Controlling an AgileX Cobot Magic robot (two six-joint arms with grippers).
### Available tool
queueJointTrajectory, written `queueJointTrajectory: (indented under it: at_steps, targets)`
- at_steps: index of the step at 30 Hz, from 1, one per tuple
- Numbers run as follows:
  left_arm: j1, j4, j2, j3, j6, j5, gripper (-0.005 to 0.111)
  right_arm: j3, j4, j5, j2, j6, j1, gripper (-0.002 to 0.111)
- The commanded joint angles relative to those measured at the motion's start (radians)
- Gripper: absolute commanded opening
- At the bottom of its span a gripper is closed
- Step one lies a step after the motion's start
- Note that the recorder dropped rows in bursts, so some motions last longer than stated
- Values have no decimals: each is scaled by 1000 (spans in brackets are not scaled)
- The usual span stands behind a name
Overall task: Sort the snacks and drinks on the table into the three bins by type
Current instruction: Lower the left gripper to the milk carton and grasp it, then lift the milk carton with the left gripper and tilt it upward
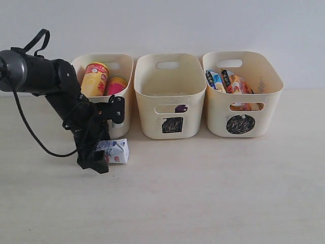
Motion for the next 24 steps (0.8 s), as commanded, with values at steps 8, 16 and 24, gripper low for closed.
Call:
queueJointTrajectory:
  at_steps: [8, 16, 24]
  targets:
    - [3, 8, 0, -7, 9, -49, 5, 4, -1, -8, -5, 1, 2, 0]
    - [3, 13, -46, -10, 5, -69, 4, 4, -1, -8, -5, 1, 2, 0]
    - [3, 7, -103, -10, -7, -27, 4, 4, -1, -8, -5, 1, 2, 0]
